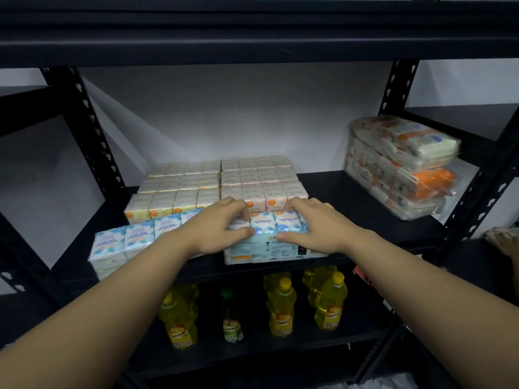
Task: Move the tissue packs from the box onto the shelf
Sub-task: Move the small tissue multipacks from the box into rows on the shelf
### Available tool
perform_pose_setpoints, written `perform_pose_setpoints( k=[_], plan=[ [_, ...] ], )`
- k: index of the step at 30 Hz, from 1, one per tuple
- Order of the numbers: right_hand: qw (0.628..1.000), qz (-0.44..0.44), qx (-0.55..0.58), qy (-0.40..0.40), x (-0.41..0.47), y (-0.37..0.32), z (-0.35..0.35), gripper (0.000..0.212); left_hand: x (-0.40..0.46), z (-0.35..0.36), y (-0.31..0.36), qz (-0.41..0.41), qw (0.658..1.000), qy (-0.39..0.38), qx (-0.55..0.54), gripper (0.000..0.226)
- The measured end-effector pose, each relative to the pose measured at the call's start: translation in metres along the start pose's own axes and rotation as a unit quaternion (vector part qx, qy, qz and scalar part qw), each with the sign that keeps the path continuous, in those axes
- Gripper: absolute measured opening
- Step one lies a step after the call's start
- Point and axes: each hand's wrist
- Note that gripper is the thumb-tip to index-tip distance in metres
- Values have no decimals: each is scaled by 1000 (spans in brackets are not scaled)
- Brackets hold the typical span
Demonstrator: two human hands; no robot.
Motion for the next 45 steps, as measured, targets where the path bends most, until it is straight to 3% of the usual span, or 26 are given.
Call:
perform_pose_setpoints(
  k=[5, 10, 15, 20, 24, 30, 45],
  plan=[
    [1000, 15, -6, -27, -1, -2, -2, 80, 3, -5, -1, -40, 997, -58, 19, 68],
    [999, -7, 5, 49, 2, -1, -4, 83, 3, -7, -2, -9, 999, 23, 32, 77],
    [992, -17, -21, 124, 6, -6, 9, 76, 1, 1, -4, 8, 996, 76, 48, 74],
    [991, -16, -45, 126, 2, -4, 24, 82, -4, 1, -12, 25, 998, 50, 31, 54],
    [990, -14, -32, 136, -3, -2, 30, 74, -13, -5, -19, 27, 997, 63, 18, 41],
    [988, 15, -31, 148, 5, -7, 34, 67, -35, -20, -44, -20, 995, 95, 32, 57],
    [987, 28, -44, 151, 26, -42, 38, 68, -84, -50, -103, -140, 986, 37, 86, 93]
  ],
)
Point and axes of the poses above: each hand's wrist, its own x-axis towards the middle knuckle, its own z-axis out of the palm, y = z × x
